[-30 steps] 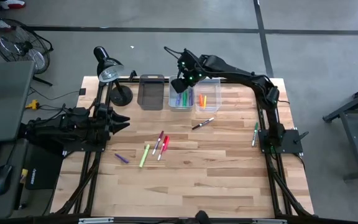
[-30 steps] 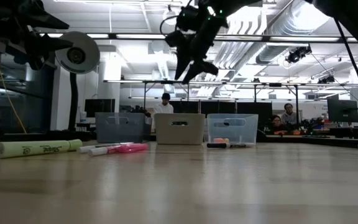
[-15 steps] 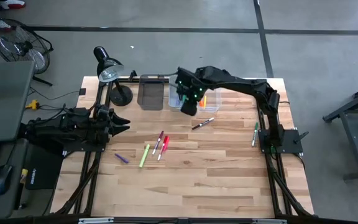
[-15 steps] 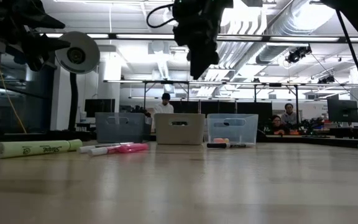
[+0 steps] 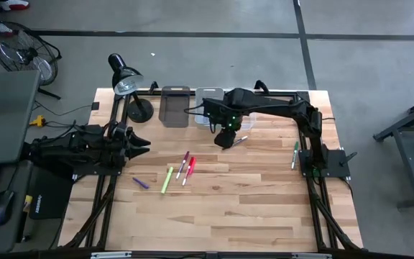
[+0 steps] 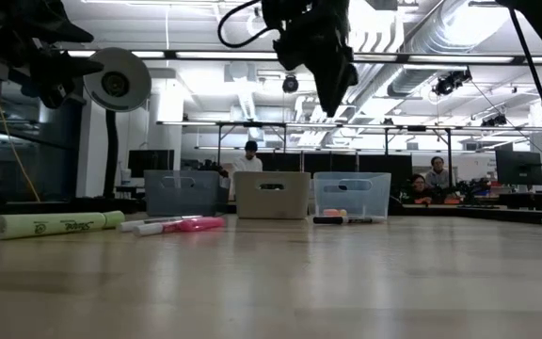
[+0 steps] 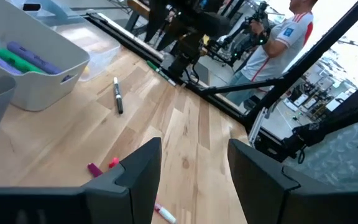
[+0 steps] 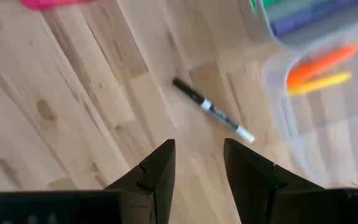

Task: Pick & Place Markers
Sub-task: Put the green marker into the black bin

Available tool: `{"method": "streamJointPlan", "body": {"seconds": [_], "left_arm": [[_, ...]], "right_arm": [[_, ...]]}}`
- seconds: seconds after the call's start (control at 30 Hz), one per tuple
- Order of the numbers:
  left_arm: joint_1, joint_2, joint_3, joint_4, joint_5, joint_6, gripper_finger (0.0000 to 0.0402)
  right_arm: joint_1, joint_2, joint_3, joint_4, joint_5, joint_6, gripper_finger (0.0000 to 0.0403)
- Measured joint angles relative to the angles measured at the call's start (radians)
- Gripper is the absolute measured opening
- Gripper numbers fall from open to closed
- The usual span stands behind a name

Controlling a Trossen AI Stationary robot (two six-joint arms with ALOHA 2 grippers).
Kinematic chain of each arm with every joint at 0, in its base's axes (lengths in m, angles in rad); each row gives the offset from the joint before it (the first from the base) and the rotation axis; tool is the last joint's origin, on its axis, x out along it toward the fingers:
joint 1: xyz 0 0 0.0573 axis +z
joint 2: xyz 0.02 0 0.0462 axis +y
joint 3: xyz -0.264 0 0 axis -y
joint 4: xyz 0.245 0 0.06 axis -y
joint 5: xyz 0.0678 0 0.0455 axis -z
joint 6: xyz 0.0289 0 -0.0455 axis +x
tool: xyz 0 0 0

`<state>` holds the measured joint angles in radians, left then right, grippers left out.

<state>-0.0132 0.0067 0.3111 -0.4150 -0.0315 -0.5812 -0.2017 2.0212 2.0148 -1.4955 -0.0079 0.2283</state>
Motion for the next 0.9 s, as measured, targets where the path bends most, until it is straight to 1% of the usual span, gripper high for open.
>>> {"method": "streamJointPlan", "body": {"seconds": [0.13,0.23,0.3,0.43,0.57,0.73,0.9], "left_arm": [[0.000,0.000,-0.001,-0.015,0.002,0.014,0.0183],[0.000,0.000,-0.001,-0.015,0.015,0.020,0.0183],[0.000,0.000,-0.001,-0.015,0.022,0.021,0.0183],[0.000,0.000,-0.001,-0.016,0.026,0.024,0.0183],[0.000,0.000,-0.001,-0.015,0.026,0.027,0.0183],[0.000,0.000,-0.001,-0.015,0.026,0.027,0.0183],[0.000,0.000,-0.001,-0.017,0.026,0.027,0.0183]], "right_arm": [[0.020,0.000,0.000,-0.025,0.001,0.105,0.0126],[0.029,0.000,-0.011,-0.047,-0.001,0.234,0.0126],[0.029,-0.007,-0.052,-0.051,-0.020,0.329,0.0126],[0.034,-0.051,-0.215,-0.034,-0.063,0.467,0.0126],[0.041,-0.127,-0.416,0.068,-0.082,0.610,0.0126],[0.034,-0.272,-0.661,0.211,-0.079,0.765,0.0126],[0.001,-0.450,-0.891,0.280,-0.085,0.891,0.0126]]}}
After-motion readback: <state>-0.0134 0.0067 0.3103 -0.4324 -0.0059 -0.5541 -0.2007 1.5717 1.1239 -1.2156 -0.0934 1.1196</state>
